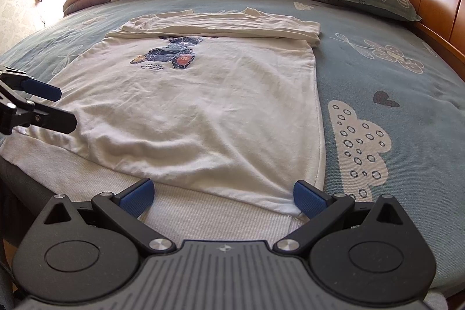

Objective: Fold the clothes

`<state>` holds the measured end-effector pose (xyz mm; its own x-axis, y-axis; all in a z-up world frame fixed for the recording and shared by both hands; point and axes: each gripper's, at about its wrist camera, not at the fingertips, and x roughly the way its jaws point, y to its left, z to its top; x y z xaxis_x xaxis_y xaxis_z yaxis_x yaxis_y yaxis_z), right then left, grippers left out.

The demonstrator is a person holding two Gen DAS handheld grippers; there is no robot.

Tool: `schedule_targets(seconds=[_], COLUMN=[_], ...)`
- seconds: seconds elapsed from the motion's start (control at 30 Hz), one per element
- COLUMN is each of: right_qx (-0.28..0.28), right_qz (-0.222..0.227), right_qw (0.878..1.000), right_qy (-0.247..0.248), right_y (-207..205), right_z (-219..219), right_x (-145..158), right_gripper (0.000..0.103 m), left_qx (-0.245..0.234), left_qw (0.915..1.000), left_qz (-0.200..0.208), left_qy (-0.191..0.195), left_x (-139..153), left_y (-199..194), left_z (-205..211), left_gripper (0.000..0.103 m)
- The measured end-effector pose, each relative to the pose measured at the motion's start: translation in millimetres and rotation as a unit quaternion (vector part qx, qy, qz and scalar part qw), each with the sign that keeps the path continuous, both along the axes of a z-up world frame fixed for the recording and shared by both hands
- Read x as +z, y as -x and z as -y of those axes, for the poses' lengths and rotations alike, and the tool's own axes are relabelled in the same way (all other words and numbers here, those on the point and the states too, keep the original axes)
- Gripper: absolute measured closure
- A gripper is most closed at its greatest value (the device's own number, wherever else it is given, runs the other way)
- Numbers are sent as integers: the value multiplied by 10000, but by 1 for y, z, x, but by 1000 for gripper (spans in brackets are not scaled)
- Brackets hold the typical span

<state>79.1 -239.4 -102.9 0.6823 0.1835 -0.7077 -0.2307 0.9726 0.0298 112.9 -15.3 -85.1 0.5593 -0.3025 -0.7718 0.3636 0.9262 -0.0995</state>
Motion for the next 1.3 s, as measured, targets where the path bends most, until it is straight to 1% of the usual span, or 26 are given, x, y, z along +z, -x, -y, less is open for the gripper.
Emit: schedule_targets(seconds=[0.1, 0.23, 0.47, 0.57, 0.63, 0.73, 0.8, 0.97, 1.07, 1.13, 1.3], right_qx=[-21, -17, 8, 23, 19, -15, -13, 90, 198, 315, 795], right_qz=[-52, -94, -151, -273, -345, -472, -505, -541, -540, -458, -95], right_qw=[10000, 9999, 9998, 9994, 9992, 9987, 9986, 9982, 9976, 9967, 9904], right_qy=[25, 62, 126, 189, 218, 203, 167, 237, 382, 595, 1124], right_y=[0, 0, -2, -4, -5, -8, -9, -10, -11, -8, 4], right_z=[-1, -2, -4, -5, -6, -6, -5, -6, -10, -15, -26], right_x=[1, 2, 3, 5, 6, 7, 7, 8, 10, 14, 26], right_gripper=[0, 0, 0, 0, 0, 0, 0, 0, 0, 0, 0], left_qx=[94, 83, -105, -117, -72, 43, 19, -309, -370, -433, -701], left_qw=[9998, 9995, 9978, 9973, 9970, 9982, 9979, 9949, 9937, 9927, 9885], left_qz=[-134, -103, 177, 171, 59, 1, 105, 480, 568, 631, 833], left_qy=[-71, -281, -623, -703, -763, -597, -638, -827, -893, -927, -1047], left_x=[-9, -9, 0, -5, -12, -14, -10, 1, 2, 3, 6], left_y=[3, 10, 16, 16, 15, 16, 20, 34, 36, 38, 42], left_z=[-3, -4, 5, 8, 8, 2, 2, 9, 11, 14, 23], left_gripper=[1, 1, 1, 1, 1, 1, 1, 1, 1, 1, 1])
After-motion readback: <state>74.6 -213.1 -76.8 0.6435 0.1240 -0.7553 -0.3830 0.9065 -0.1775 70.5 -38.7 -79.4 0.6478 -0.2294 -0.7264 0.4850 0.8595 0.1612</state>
